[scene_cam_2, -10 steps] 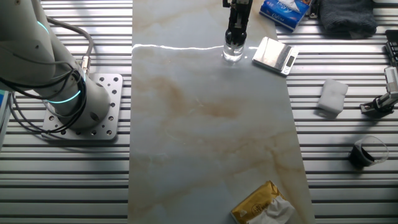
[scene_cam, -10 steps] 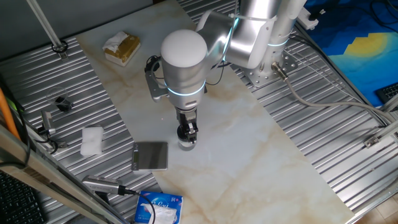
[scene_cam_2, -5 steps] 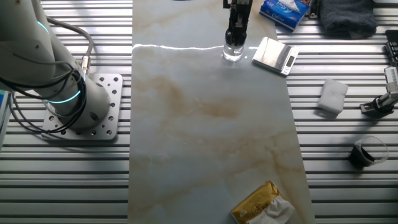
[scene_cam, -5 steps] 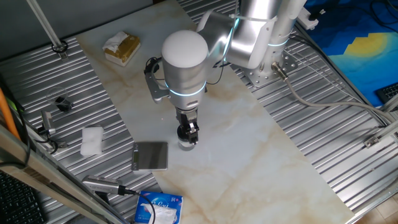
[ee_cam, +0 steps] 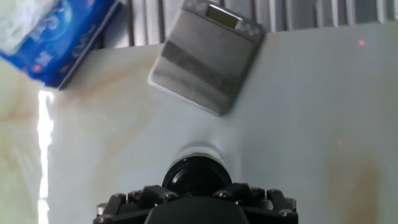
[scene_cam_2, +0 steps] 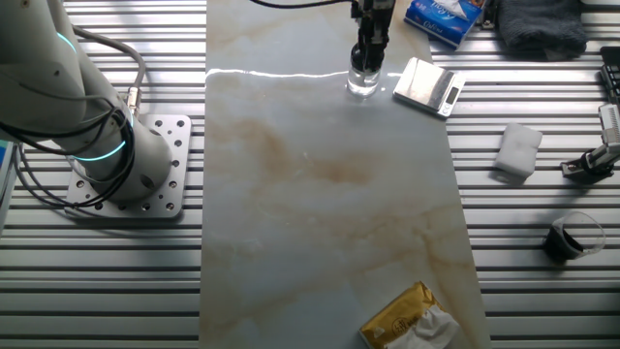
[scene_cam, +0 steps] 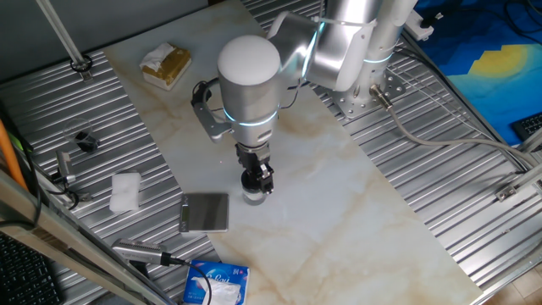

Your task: Screw the lid onto the jar

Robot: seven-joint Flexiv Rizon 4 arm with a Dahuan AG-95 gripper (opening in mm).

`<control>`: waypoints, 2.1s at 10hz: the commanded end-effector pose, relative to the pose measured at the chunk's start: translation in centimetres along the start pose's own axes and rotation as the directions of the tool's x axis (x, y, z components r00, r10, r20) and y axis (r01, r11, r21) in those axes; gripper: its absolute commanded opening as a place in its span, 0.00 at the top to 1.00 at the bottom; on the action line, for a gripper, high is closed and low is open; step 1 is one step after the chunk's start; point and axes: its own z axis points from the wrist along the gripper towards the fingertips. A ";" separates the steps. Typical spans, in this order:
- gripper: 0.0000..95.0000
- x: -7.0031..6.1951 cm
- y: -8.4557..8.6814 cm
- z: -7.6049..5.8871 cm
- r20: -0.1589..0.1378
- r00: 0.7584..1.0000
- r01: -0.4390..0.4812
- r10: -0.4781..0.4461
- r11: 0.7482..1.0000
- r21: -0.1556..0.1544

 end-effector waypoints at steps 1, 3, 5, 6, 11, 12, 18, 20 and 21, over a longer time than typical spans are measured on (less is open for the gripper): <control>0.20 0.0 0.1 -0.1 0.001 0.993 0.119 -0.119 0.993 -0.004; 0.20 0.0 0.1 -0.3 0.001 0.976 0.216 -0.216 0.976 -0.004; 0.00 0.0 0.1 -0.5 -0.002 0.958 0.286 -0.286 0.958 -0.006; 0.00 0.0 0.1 -0.6 -0.002 0.946 0.323 -0.323 0.946 -0.003; 0.20 0.0 0.1 -0.5 0.001 0.856 0.518 -0.518 0.856 0.007; 0.20 0.0 0.2 -0.5 0.002 0.843 0.538 -0.538 0.843 0.007; 0.20 -0.1 0.6 -0.2 0.005 0.803 0.596 -0.596 0.803 0.014; 0.20 -0.1 0.6 -0.2 0.003 0.779 0.627 -0.628 0.778 0.037; 0.20 -0.1 0.6 -0.2 0.000 0.764 0.645 -0.646 0.763 0.047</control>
